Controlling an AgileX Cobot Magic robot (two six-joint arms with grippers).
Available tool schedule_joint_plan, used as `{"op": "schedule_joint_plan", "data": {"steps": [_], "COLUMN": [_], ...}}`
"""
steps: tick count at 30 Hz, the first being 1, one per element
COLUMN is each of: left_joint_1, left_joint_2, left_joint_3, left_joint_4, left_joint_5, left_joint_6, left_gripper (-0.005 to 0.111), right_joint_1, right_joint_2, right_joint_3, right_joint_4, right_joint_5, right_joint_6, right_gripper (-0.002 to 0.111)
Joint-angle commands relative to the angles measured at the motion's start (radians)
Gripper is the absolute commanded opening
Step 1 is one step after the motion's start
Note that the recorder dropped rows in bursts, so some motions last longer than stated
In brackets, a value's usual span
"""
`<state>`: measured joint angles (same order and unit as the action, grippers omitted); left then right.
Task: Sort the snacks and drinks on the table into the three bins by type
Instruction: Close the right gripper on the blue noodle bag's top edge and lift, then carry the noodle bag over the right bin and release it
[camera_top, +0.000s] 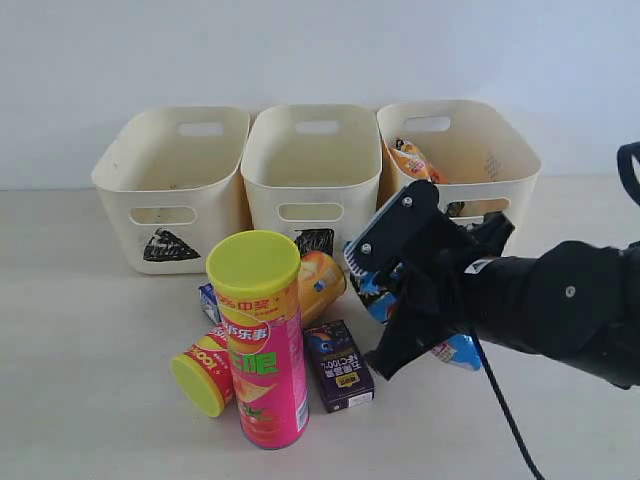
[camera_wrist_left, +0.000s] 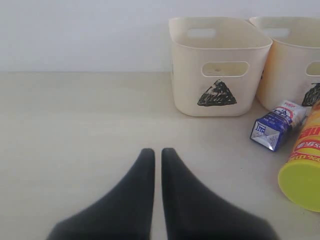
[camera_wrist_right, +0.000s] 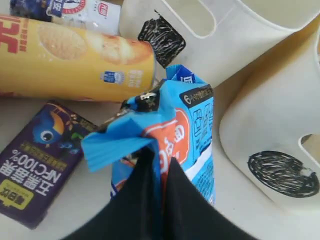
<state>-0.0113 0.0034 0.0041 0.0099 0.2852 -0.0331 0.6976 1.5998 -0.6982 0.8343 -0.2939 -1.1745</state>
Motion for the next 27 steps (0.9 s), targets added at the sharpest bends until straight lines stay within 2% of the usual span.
{"op": "schedule_joint_plan", "data": {"steps": [1, 5, 16, 27], "left_joint_1": [0.003, 0.003, 0.003, 0.003], "left_joint_2": [-0.003, -0.003, -0.003, -0.003], "left_joint_3": [-0.004, -0.004, -0.004, -0.004], "left_joint_4": [0.001, 0.001, 0.001, 0.001], "left_joint_5": [-0.007, -0.007, -0.007, -0.007], "left_joint_6": [0.000, 0.000, 0.000, 0.000], "left_gripper": [0.004, 0.004, 0.004, 0.004], "right_joint_1": [0.000, 0.000, 0.000, 0.000], "right_joint_2": [-0.022, -0.068, -0.084, -0.170], "right_joint_3": [0.000, 0.000, 0.000, -0.002], "right_joint_4": [0.156, 0.234, 0.250, 0.282], "right_joint_5": [-0.060, -0.098, -0.103, -0.192], "right_joint_6": [-0.212, -0.315, -0.333, -0.415], "right_gripper": [0.000, 0.000, 0.000, 0.000]}}
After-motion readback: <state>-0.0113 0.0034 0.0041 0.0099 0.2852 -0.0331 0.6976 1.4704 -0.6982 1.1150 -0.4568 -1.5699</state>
